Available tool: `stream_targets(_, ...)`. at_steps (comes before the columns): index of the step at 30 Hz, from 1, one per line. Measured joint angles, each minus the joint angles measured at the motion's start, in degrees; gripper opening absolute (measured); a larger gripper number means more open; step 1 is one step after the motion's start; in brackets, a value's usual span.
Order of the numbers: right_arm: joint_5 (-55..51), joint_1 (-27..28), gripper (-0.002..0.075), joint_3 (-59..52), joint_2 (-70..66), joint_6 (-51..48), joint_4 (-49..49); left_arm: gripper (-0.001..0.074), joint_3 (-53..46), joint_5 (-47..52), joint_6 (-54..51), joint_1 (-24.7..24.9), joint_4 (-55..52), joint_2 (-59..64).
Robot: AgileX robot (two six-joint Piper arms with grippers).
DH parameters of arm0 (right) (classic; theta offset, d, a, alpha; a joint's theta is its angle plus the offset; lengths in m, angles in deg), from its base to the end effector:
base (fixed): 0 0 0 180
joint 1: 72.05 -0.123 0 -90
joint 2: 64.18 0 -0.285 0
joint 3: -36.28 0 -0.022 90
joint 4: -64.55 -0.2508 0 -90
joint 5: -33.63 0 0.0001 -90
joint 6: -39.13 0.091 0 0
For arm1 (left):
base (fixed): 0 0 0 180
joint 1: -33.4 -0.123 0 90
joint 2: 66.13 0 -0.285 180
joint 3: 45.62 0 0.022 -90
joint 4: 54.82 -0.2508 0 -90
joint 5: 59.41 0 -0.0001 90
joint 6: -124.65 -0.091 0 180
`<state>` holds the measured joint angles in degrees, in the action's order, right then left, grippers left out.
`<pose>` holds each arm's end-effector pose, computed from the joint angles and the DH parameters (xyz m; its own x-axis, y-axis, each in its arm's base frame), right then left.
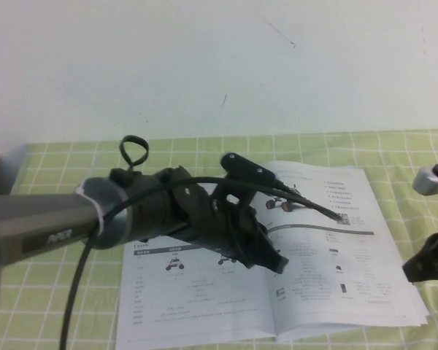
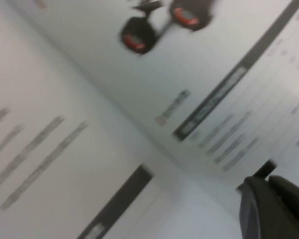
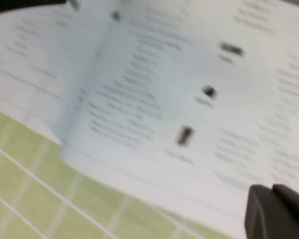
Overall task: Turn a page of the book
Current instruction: Open the closed book
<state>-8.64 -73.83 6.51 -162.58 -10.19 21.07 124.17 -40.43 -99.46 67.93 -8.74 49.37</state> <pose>0.2764 0.0508 0.1907 -0.8763 -0.2457 -0.4145 -0.4020 0.8470 0.3477 0.3149 -0.2427 0.1848 -0.6273 0.4240 -0.6532 0.6733 0.7168 -0.1814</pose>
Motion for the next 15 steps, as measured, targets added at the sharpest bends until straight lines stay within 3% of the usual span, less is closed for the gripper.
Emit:
stream_targets(4, -1.3, 0.0, -0.0001, 0.0, 5.9, 13.5, 17.3, -0.0004, 4.0, -0.1, -3.4, 3.9, 3.3, 4.6)
stream_targets(9, -5.6, 0.0, -0.0002, 0.0, 13.1, 27.2, 33.3, -0.0004, 7.5, 1.6, -1.1, 4.7, 4.7, 10.8)
stream_targets(15, -9.4, 0.0, -0.0002, 0.0, 21.4, 35.1, 41.0, -0.0004, 9.0, 4.7, 0.0, 4.9, 6.8, 13.0)
